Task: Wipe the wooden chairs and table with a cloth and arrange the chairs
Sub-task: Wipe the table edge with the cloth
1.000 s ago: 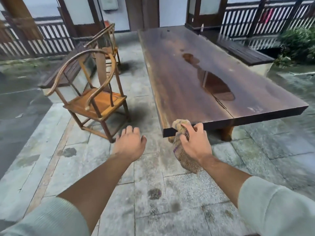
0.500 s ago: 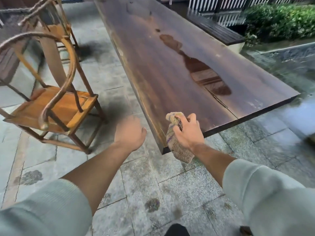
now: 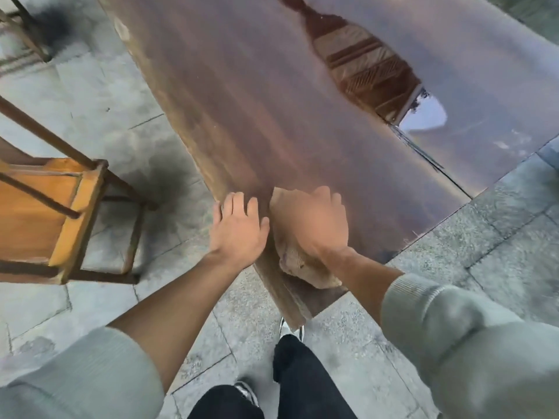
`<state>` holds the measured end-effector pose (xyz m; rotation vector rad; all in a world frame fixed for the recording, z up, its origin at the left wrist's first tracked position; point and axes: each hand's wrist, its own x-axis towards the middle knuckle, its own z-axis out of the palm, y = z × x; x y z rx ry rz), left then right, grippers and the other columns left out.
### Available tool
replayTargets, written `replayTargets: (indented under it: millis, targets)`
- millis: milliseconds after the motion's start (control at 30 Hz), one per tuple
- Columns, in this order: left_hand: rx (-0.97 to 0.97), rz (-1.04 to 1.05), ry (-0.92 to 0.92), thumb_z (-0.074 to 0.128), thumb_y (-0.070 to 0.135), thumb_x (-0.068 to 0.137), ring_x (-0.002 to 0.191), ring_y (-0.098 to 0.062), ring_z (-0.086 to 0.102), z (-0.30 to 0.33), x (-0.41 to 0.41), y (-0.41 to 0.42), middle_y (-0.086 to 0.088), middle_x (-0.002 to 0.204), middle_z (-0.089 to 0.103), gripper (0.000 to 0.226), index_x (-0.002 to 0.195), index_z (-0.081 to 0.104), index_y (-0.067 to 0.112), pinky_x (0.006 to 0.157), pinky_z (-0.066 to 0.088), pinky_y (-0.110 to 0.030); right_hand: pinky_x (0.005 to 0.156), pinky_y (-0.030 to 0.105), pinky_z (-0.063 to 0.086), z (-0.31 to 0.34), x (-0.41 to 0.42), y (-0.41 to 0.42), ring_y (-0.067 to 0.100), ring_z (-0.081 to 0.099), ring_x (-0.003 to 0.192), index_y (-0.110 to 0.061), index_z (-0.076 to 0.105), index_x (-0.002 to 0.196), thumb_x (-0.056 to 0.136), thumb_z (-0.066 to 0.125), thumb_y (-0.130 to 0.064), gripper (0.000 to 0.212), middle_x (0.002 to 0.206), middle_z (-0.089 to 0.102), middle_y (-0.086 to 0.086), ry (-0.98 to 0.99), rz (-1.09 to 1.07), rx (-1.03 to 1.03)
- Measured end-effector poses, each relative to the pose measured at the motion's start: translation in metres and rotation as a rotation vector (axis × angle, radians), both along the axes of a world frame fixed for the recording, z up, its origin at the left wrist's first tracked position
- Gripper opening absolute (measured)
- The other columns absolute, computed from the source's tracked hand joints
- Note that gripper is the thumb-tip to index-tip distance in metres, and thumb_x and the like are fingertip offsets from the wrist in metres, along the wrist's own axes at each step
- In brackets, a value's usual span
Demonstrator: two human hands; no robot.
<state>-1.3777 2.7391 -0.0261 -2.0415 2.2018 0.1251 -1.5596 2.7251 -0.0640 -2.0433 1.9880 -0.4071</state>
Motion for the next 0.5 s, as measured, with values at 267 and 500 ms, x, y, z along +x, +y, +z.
replayTargets:
  millis: [267,500]
  targets:
    - [0.113,-0.099,0.048,0.025,0.053,0.101,0.148,-0.031,0.02,-0.016,-0.005,-0.054,-0.015,0.159,0.027,0.066,0.155,0.026,0.015,0.12,0.015,-0.053,0.107,0.054,0.035,-0.005,-0.016,-0.017,0.03,0.038,0.13,-0.043,0.042,0.144,0.097,0.028,-0.062,0.053,0.149,0.04,0.0,0.024,-0.004,0.248]
    - [0.114,-0.29,0.168,0.02,0.058,0.099,0.149,-0.031,0.017,0.046,-0.043,-0.087,-0.015,0.161,0.025,0.07,0.156,0.024,0.016,0.12,0.012,-0.054,0.123,0.055,0.017,0.07,-0.05,0.001,0.029,0.023,0.149,-0.039,0.037,0.154,0.098,0.027,-0.061,0.062,0.163,0.03,0.005,-0.005,-0.257,0.204]
